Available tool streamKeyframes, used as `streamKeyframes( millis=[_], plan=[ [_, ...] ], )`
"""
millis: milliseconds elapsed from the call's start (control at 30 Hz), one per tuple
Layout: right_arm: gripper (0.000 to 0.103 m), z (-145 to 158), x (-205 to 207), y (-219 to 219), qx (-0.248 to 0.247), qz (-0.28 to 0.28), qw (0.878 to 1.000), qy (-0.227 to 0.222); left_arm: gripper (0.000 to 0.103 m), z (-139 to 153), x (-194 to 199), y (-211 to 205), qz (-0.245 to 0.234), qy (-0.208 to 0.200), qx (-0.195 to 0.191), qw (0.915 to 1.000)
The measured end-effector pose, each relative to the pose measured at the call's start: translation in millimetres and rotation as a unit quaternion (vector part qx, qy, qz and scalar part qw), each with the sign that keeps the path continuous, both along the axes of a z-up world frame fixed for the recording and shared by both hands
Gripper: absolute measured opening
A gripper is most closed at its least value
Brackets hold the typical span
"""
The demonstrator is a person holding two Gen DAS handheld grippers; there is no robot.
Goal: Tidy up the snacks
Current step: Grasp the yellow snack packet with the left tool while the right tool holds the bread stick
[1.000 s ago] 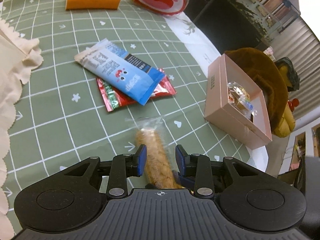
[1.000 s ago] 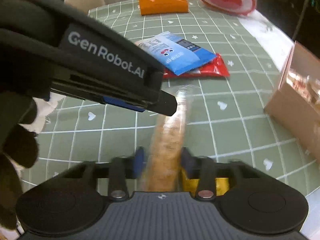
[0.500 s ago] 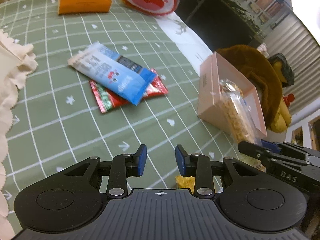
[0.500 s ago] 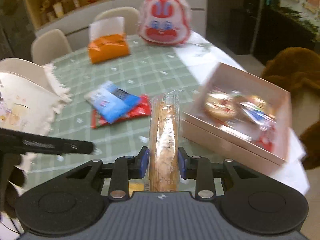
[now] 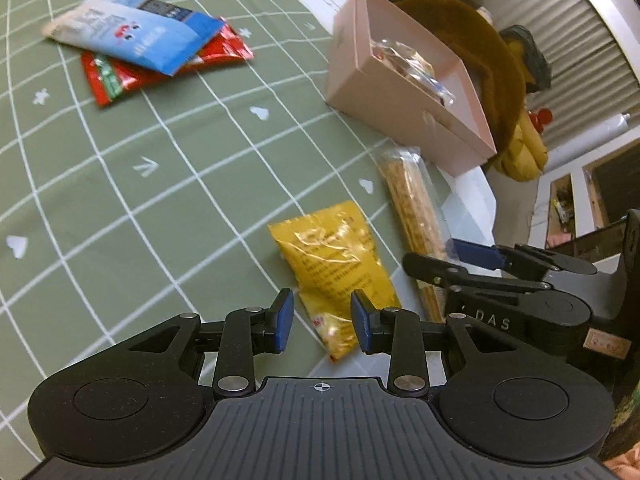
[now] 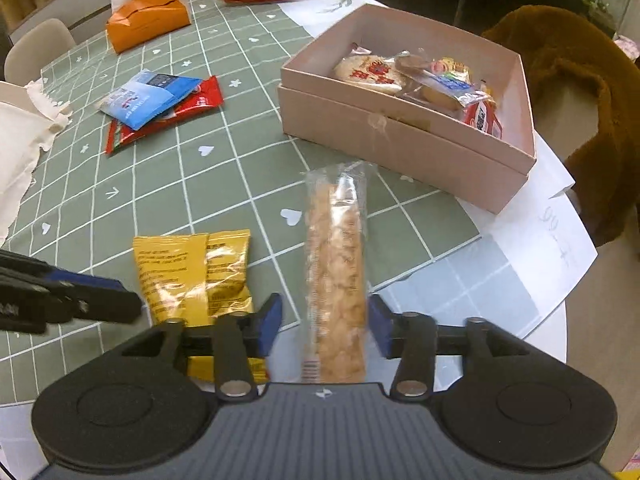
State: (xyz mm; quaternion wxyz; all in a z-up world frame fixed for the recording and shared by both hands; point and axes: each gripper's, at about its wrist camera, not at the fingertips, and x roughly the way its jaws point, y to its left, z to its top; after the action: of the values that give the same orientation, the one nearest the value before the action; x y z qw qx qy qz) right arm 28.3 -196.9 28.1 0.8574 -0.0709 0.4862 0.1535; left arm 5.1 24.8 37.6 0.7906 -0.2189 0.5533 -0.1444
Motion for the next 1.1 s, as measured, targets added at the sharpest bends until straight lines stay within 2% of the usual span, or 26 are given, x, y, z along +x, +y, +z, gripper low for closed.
streamKeyframes(
  millis=[100,167,267,400,567,733,833,900,1000,1100],
  plan=[
    [0.059,5.2,-7.9,1.9,-0.003,0.005,1.0,-0.012,0.036,-0.9,1.1,-8.9,0.0,0.0,-0.005,1.0],
    [0.068,4.0,-9.4,1.5,0.006,0.002,1.0,-0.004,0.036,-1.4,4.7,-14.6,0.005,-0.003,-0.003,1.0],
    [0.068,-4.9,-10.5,0.1,-0.003,-0.021,1.0,0.006,0.036,2.0,8.9,-25.8,0.005,-0.022,0.025,0.9994],
    [0.067,-15.2,-17.0,-3.0,0.003,-0.043,0.999,0.025,0.036,5.6,10.2,-39.5,-0.022,-0.046,0.067,0.9965],
    [0.066,-13.0,-24.2,6.5,0.052,-0.018,0.998,0.035,0.038,7.4,12.3,-24.9,-0.014,-0.057,0.082,0.995],
    [0.066,-6.3,-27.0,10.1,0.024,-0.022,0.999,-0.003,0.038,20.9,7.6,-22.9,-0.042,-0.096,0.075,0.9916],
    [0.066,-5.1,-23.4,-4.8,0.019,-0.048,0.999,-0.013,0.039,24.6,2.7,-39.3,-0.077,-0.119,0.102,0.9847],
    [0.067,-5.0,-21.3,-19.4,0.037,-0.069,0.997,-0.01,0.039,24.2,0.5,-53.2,-0.101,-0.126,0.125,0.9789],
    [0.067,-5.4,-18.0,-37.4,0.063,-0.099,0.993,-0.004,0.039,19.4,-0.2,-68.9,-0.116,-0.128,0.162,0.9716],
    [0.067,-6.2,-16.8,-45.2,0.066,-0.114,0.991,-0.003,0.039,14.3,-0.4,-80.3,-0.129,-0.131,0.19,0.9645]
  ],
)
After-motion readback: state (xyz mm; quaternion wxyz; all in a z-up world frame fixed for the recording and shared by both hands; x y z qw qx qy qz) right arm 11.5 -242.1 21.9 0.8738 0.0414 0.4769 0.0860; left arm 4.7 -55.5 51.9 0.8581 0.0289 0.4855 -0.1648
